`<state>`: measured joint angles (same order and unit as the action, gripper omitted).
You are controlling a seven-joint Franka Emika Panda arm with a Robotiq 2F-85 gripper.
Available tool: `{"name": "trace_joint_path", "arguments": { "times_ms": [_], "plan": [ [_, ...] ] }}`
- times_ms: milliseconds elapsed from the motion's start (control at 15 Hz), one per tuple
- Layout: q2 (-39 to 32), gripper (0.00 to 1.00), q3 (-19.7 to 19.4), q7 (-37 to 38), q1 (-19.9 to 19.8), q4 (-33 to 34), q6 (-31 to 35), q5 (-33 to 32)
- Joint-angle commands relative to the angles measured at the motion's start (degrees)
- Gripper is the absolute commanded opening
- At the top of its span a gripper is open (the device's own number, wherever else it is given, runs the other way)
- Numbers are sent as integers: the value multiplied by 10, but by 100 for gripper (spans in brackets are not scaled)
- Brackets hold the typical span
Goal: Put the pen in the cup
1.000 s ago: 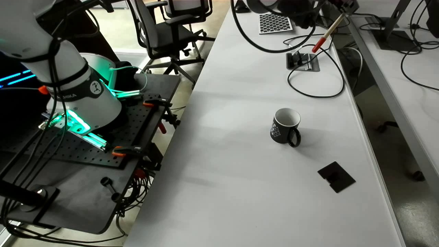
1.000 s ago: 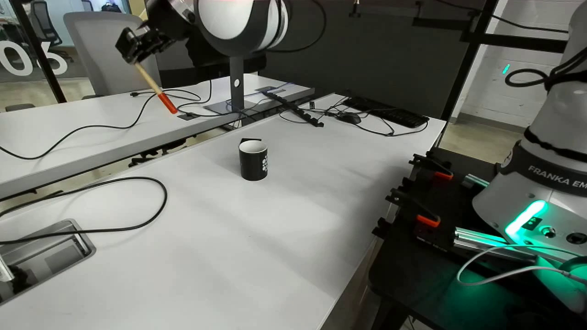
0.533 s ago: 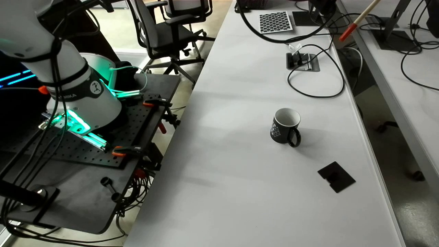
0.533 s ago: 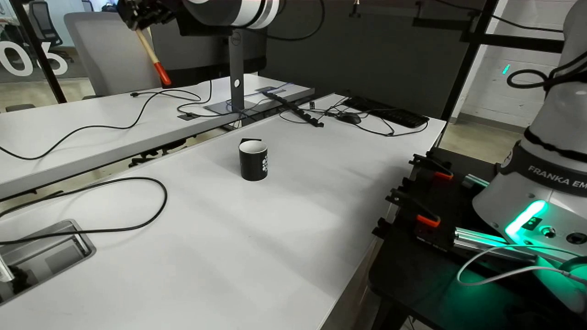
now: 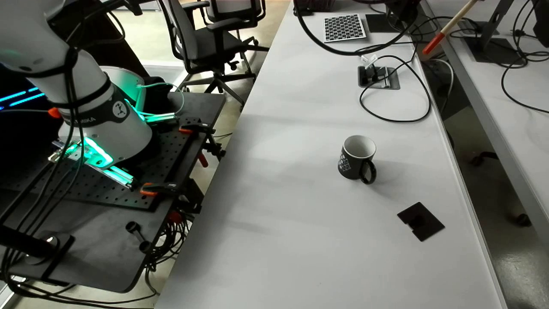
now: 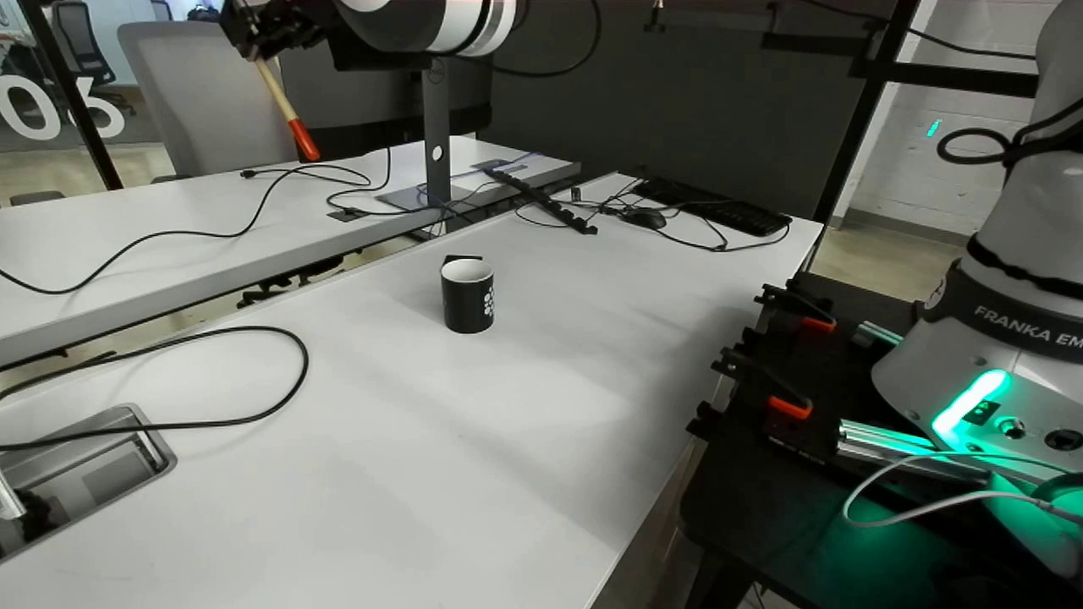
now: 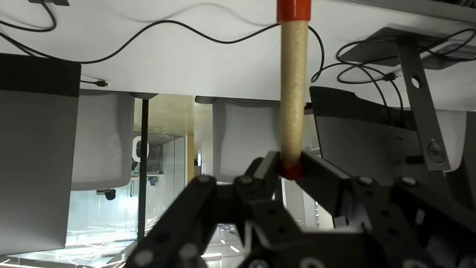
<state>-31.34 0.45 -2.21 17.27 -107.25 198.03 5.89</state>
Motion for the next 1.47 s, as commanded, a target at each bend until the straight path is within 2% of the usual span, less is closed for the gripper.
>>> {"name": "trace_joint_path", "arguments": {
  "times_ms": [0, 200, 667, 933, 1400],
  "plan": [
    [0, 5, 0, 0, 0, 0, 0, 0],
    [5, 5, 7, 6, -14, -8, 0, -12],
    [15, 5, -15, 7, -26, -25, -1, 8],
    [20, 5, -12, 14, -38, -46, -1, 6],
    [46, 5, -35, 22, -23, -110, -1, 26]
  ]
}}
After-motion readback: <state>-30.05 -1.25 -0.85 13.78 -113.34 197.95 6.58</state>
